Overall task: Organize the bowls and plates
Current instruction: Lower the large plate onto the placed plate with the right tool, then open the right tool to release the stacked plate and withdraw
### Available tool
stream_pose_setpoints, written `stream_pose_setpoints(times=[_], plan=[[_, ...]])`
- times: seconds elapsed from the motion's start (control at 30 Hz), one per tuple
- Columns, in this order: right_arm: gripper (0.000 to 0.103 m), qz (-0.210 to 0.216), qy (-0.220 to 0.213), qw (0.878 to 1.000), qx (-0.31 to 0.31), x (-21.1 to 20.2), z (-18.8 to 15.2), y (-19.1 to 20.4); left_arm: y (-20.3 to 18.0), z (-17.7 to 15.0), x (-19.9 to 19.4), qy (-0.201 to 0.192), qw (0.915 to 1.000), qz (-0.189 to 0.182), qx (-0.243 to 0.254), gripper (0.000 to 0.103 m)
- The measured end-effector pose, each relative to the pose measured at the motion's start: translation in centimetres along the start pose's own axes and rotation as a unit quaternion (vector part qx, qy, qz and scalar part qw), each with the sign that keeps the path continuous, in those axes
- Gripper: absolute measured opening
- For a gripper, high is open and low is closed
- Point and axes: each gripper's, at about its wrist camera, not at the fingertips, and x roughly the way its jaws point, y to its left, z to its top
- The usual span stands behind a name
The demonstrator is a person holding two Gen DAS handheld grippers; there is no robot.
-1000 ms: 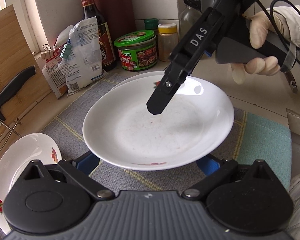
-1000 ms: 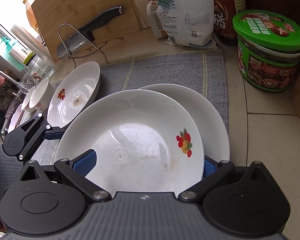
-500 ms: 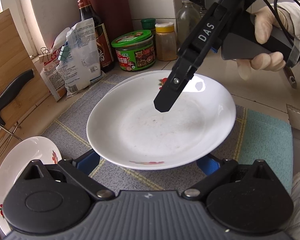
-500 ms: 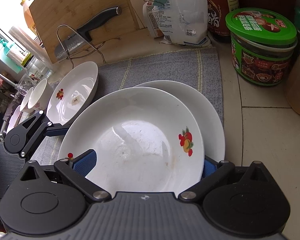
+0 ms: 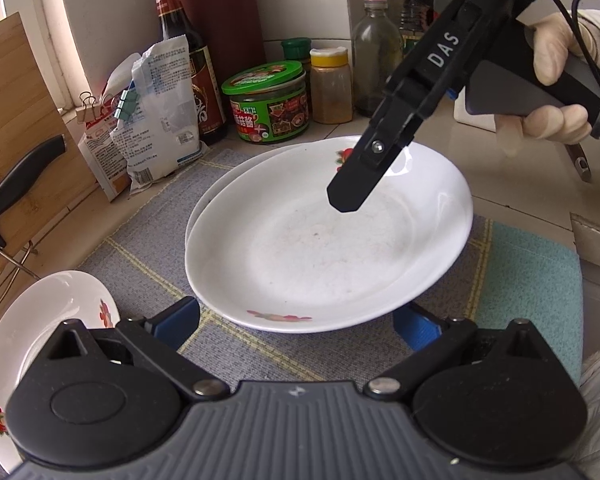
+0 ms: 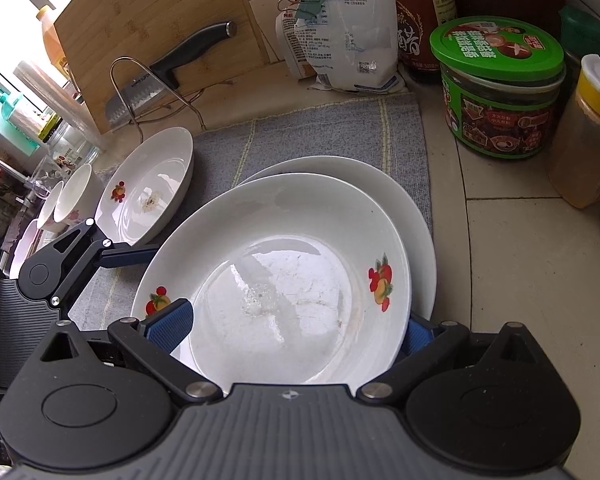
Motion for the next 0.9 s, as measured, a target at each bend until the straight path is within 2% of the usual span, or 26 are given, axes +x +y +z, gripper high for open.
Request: stream_pose_setpoints(times=[0.9], plan=[[0.103, -0.056, 0.0, 0.998, -0.002, -1.2, -0.5, 1.4, 0.3, -0.2, 0.0, -0.001, 0.9997, -0.008, -0.025, 0.102]])
